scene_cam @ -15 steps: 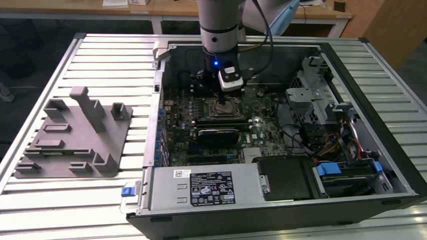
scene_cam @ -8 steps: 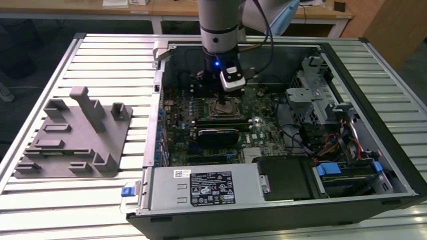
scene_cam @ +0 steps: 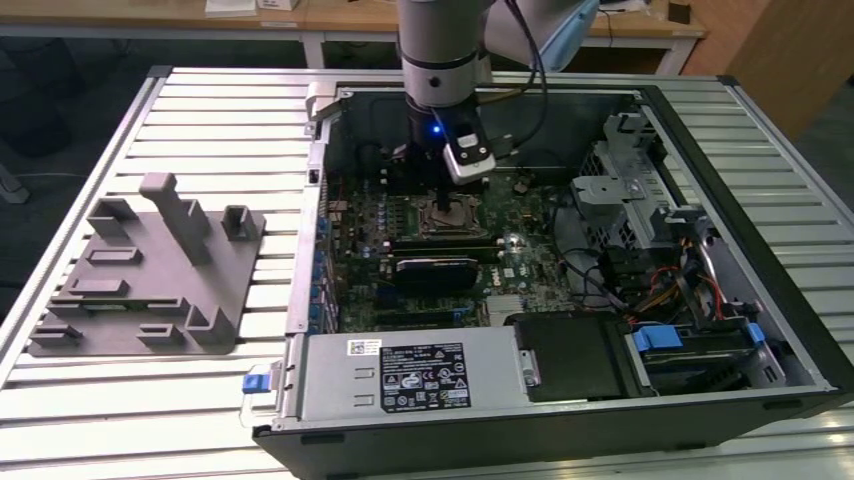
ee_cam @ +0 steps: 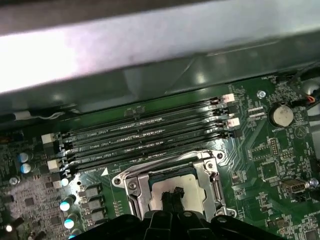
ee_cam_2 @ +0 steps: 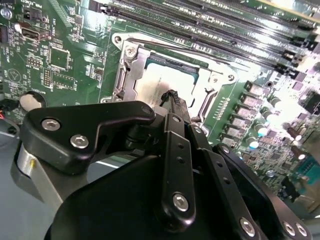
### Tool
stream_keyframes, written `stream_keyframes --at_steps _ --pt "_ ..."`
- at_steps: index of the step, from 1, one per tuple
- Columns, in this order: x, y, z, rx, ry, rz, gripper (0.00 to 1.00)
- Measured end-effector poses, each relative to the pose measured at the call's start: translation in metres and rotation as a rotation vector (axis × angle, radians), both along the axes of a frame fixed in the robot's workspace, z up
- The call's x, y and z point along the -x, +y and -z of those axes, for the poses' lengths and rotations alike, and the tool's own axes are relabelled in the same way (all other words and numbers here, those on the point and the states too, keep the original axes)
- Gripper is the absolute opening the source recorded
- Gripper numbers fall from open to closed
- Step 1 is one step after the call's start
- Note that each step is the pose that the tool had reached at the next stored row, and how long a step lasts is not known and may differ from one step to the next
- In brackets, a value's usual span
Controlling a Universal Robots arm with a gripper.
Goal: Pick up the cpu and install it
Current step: 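Install the first cpu locking lever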
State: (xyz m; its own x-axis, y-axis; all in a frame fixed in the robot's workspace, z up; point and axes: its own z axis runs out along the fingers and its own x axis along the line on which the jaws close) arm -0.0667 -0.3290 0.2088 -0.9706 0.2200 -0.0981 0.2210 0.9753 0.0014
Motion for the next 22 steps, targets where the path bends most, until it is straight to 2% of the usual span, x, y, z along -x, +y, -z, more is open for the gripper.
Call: stream_keyframes --at_steps 6,9,13,19,22 --pt "-0.0015 0.0000 0.0001 0.0006 0.0014 -0.054 0.11" --pt "-0.0040 0.0000 0.0001 0.0006 0.0044 -0.072 0.11" --pt "-0.0059 -0.0010 0.0001 0.0011 0.0074 -0.084 0.11" --pt "-0.0062 -0.0053 0.0001 0.0011 0.0078 -0.094 0.11" --pt "-0.0062 -0.0055 -0.0003 0.0014 0.0079 -0.099 0.11"
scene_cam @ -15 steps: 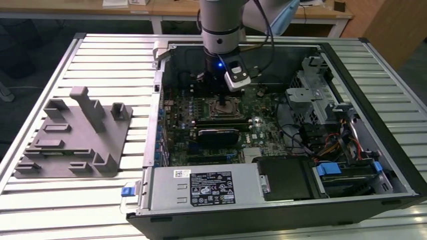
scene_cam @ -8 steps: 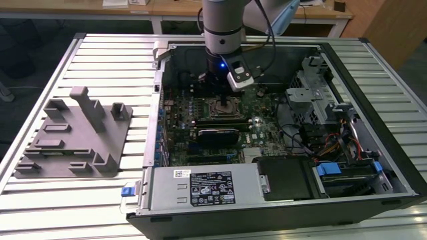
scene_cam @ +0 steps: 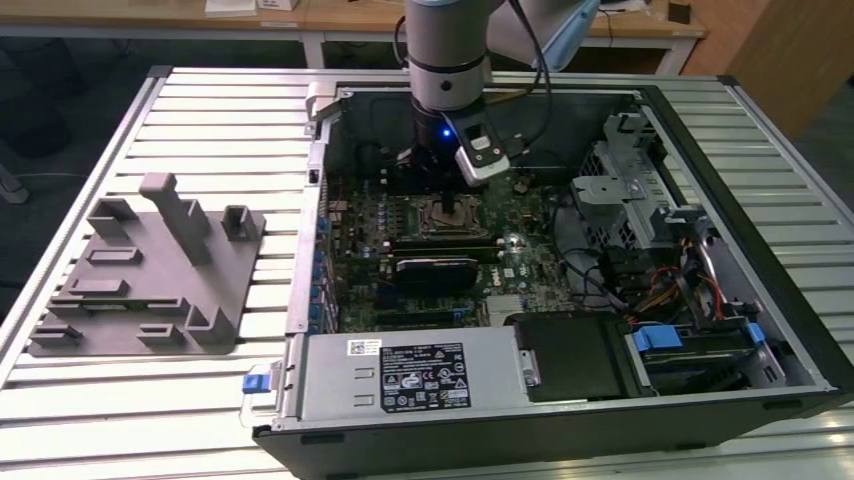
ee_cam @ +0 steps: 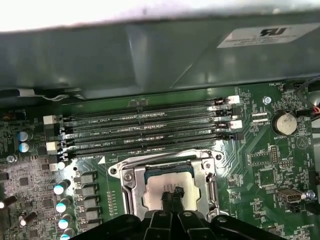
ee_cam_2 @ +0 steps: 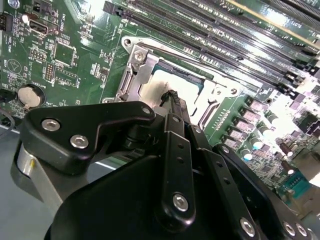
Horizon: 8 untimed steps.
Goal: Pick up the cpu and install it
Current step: 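Install the first cpu locking lever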
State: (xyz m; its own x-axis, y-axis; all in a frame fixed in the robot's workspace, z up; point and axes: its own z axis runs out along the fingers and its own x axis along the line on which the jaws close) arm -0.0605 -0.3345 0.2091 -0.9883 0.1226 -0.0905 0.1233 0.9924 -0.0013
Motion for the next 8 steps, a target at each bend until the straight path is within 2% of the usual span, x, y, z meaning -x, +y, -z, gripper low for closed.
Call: stream_keyframes --at_steps 3,8 --pt "0.000 0.0000 -0.0040 -0.0002 -0.0001 -0.001 0.11" --pt "0.000 0.0000 -0.0162 -0.0002 -0.0001 -0.001 0.11"
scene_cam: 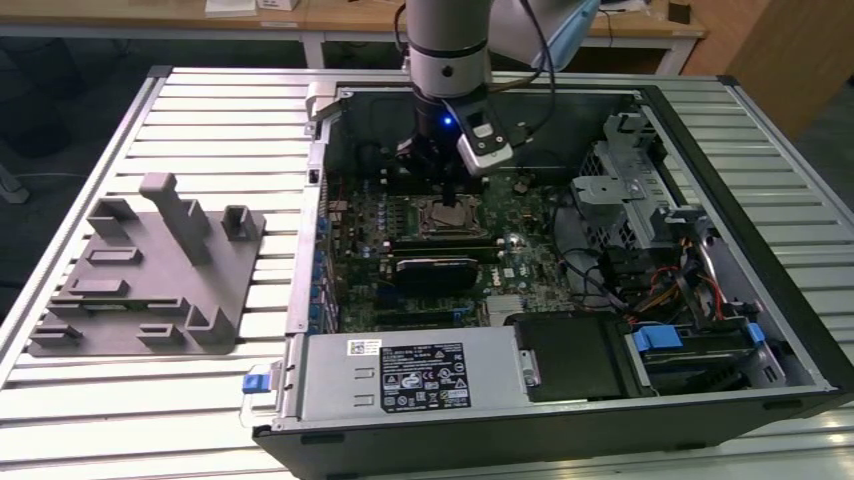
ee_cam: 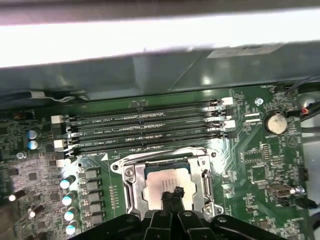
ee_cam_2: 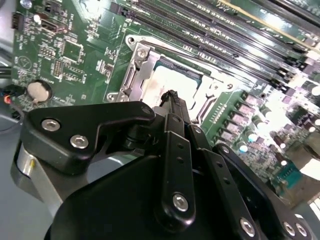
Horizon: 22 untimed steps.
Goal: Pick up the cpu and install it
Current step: 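Install the first cpu locking lever, then install the second cpu locking lever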
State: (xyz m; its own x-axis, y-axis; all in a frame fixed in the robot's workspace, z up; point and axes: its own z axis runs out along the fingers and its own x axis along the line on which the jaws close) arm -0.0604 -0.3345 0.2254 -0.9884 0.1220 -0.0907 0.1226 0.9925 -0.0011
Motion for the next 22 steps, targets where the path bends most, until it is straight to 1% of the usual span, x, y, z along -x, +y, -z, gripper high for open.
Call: stream_keyframes --at_steps 2,16,18,22 --pt "0.000 0.0000 -0.0031 0.0001 0.0001 0.000 0.11" --pt "0.000 0.0000 -0.0038 -0.0001 0.0002 0.000 0.11" --pt "0.000 0.0000 -0.0062 -0.0007 0.0002 0.000 0.11" --pt "0.000 0.0000 -0.0172 -0.0023 0.0000 0.000 0.11"
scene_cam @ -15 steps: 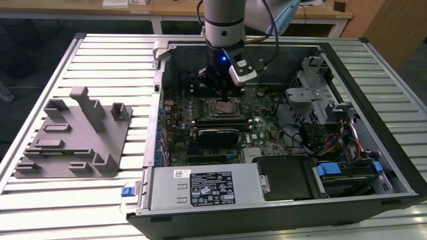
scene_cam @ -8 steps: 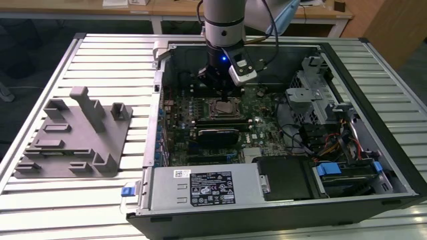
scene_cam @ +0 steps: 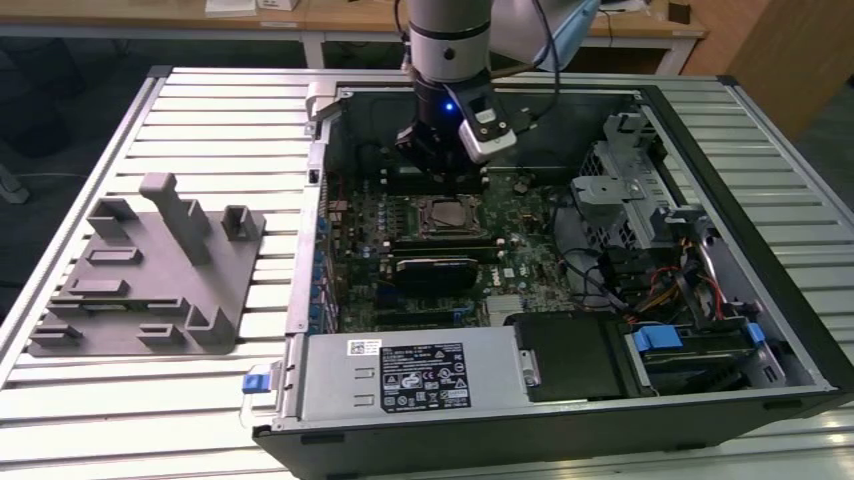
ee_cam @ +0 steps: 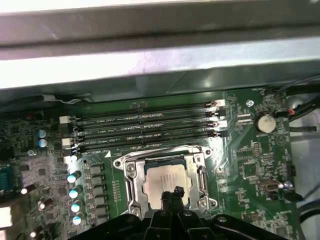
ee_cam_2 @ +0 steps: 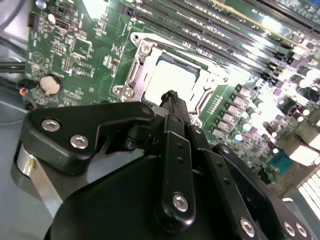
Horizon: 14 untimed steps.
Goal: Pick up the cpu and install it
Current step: 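Install the second cpu locking lever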
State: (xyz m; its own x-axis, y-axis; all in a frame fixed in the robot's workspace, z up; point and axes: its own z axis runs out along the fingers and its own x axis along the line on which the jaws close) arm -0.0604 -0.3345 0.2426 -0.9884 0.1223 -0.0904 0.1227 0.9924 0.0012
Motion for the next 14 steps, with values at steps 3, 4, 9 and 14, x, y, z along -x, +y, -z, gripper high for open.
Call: stream_keyframes --at_steps 3,4,9,14 --pt "0.0000 0.0000 -0.0024 0.0000 0.0000 0.000 0.11" --pt "0.0000 0.0000 -0.0024 -0.0002 -0.0001 0.000 0.11" --pt "-0.0012 -0.0018 -0.0025 0.0001 0.0001 0.000 0.11" --pt "-0.0030 -0.0076 -0.0021 0.0001 0.0001 0.001 0.11"
